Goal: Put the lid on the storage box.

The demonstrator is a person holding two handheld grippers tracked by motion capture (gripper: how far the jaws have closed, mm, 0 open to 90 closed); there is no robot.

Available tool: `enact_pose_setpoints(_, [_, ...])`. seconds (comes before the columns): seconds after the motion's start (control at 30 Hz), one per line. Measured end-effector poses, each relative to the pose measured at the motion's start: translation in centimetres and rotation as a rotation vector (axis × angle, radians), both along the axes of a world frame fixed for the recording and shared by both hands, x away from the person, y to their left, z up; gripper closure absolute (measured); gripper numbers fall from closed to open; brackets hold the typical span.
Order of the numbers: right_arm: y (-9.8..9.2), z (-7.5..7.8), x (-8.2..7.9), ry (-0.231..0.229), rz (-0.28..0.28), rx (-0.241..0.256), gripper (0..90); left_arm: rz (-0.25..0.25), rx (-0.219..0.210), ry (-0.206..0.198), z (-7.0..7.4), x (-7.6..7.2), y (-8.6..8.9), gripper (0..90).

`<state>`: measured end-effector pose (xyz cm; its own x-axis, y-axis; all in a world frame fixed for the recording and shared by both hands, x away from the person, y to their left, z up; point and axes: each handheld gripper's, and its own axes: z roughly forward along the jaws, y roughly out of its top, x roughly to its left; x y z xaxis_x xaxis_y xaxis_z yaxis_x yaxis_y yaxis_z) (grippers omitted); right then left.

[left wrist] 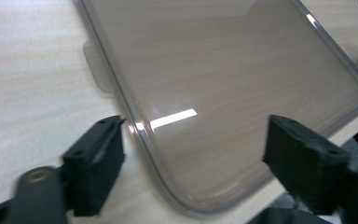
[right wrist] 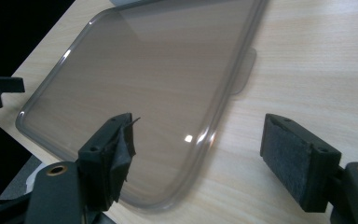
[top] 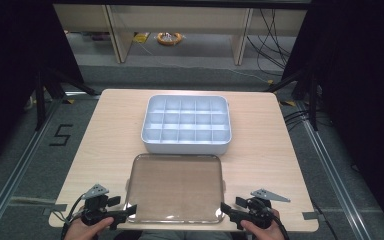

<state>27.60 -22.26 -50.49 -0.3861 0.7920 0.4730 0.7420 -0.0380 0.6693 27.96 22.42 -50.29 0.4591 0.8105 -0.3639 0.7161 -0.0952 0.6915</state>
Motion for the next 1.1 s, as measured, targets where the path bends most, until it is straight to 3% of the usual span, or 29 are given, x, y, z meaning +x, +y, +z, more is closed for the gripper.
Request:
enact_pose_setpoints(0.07, [0.2, -0.2, 0.4, -0.019, 0.011, -0.023, 27.2, -0.005, 0.013, 0.007, 0.0, 0.4, 0.0, 22.0])
enact_pose_setpoints(0.1, [0.5, 0.0, 0.4, 0.021, 0.0, -0.013, 27.3, -0.013, 0.027, 0.007, -0.1, 0.7, 0.1, 22.8])
enact_pose_setpoints(0.13, [0.7, -0.3, 0.9, -0.009, 0.017, -0.016, 27.5, -0.006, 0.017, 0.011, -0.1, 1.0, 0.0, 28.3])
enact_pose_setpoints(0.2, [0.7, -0.3, 1.0, -0.001, 0.03, -0.02, 27.6, 0.013, -0.006, 0.016, -0.2, 1.3, 0.0, 29.6])
enact_pose_setpoints(0.27, [0.9, -0.5, 1.4, -0.01, 0.017, -0.025, 27.9, 0.014, 0.002, 0.015, -0.3, 1.7, 0.1, 33.7])
enact_pose_setpoints(0.3, [1.2, -0.4, 1.3, 0.014, 0.002, -0.009, 28.2, 0.018, 0.004, 0.018, -0.3, 1.9, 0.2, 33.7])
enact_pose_setpoints(0.43, [1.4, -0.7, 2.0, 0.008, 0.006, -0.017, 29.1, 0.014, -0.006, 0.043, -0.6, 2.3, 0.3, 38.9])
enact_pose_setpoints(0.5, [1.6, -0.8, 2.3, 0.016, 0.016, -0.008, 29.4, -0.008, 0.031, 0.045, -0.7, 2.4, 0.5, 42.2])
enact_pose_setpoints(0.57, [1.8, -0.9, 2.4, 0.022, 0.012, -0.014, 29.6, 0.02, 0.008, 0.048, -1.0, 2.6, 0.2, 44.6])
enact_pose_setpoints(0.63, [2.0, -0.9, 2.5, 0.026, 0.015, -0.012, 29.8, -0.001, 0.033, 0.061, -1.0, 2.7, 0.5, 46.3])
enact_pose_setpoints(0.67, [2.0, -1.1, 2.7, 0.031, 0.013, -0.016, 30.1, 0.023, 0.011, 0.054, -1.1, 2.8, 0.3, 49.5])
enact_pose_setpoints(0.73, [2.0, -1.1, 2.7, 0.031, 0.014, -0.016, 30.4, 0.002, 0.038, 0.069, -1.1, 3.0, 0.6, 49.8])
enact_pose_setpoints(0.87, [2.0, -1.2, 3.0, 0.039, -0.002, 0.0, 31.8, 0.033, 0.03, 0.06, -1.2, 3.2, 0.5, 52.5])
enact_pose_setpoints(1.0, [2.0, -1.3, 3.0, 0.045, -0.014, 0.025, 32.8, 0.016, 0.037, 0.058, -1.1, 3.1, 0.3, 54.3])
enact_pose_setpoints(1.03, [1.9, -1.3, 3.1, 0.044, -0.014, 0.022, 33.1, 0.028, 0.015, 0.054, -1.2, 3.0, 0.2, 54.3])
enact_pose_setpoints(1.1, [1.5, -1.4, 3.1, 0.065, -0.04, 0.058, 34.7, 0.002, 0.039, 0.063, -1.1, 3.0, 0.3, 54.1])
